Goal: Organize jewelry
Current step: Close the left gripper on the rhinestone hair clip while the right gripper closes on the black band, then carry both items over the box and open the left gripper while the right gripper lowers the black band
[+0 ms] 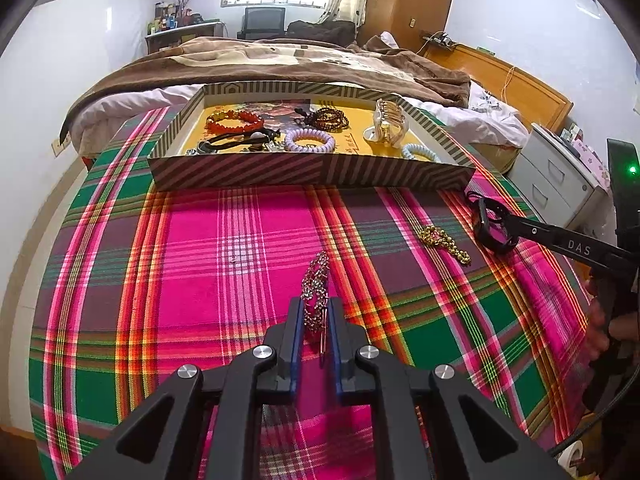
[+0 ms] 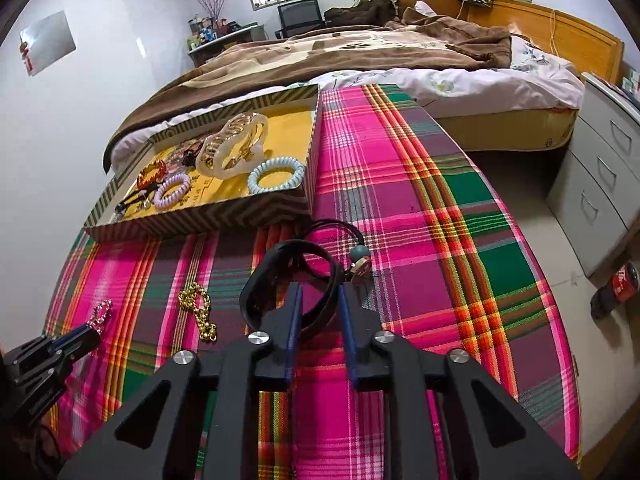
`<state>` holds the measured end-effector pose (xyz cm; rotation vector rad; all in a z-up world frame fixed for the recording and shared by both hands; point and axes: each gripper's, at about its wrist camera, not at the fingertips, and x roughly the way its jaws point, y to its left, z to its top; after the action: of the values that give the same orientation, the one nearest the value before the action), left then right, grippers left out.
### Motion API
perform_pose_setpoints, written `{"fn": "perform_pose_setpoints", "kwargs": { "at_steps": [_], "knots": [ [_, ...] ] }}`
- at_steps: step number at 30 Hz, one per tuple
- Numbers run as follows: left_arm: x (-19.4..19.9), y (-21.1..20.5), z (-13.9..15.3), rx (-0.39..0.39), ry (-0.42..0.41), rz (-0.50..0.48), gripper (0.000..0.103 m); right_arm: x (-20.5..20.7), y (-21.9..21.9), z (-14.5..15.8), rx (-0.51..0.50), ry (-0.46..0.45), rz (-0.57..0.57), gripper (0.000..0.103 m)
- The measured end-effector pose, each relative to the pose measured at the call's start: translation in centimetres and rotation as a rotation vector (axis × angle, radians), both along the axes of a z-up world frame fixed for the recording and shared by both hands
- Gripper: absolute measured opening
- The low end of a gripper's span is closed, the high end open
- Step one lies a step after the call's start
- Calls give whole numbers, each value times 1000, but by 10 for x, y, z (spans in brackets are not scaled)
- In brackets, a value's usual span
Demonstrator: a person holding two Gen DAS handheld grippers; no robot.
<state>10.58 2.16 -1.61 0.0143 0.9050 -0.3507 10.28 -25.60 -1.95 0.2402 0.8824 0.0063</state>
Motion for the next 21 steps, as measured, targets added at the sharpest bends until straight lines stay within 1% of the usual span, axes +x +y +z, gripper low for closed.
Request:
{"fn": "perform_pose_setpoints", "kwargs": {
  "at_steps": [1,4,12,15,19,21],
  "knots": [
    [0,0,1,0,-1,2,11,-1,-2,1,11,-6,-4,12],
    [0,2,5,-4,-10,6,11,-5,-6,4,33,-29,-8,9],
    [-1,2,11,-6,-23,9,11,-10,-8,7,61,-44,4,8],
    [0,1,7,-10,2,0,11,-12,-7,6,37,-32,10,8],
    [0,-1,5,-17,2,-4,11,-11,-7,3,4,-16,15,8],
    [1,0,4,-23,3,-1,12,-8,-5,0,-18,9,20,8]
  ]
}}
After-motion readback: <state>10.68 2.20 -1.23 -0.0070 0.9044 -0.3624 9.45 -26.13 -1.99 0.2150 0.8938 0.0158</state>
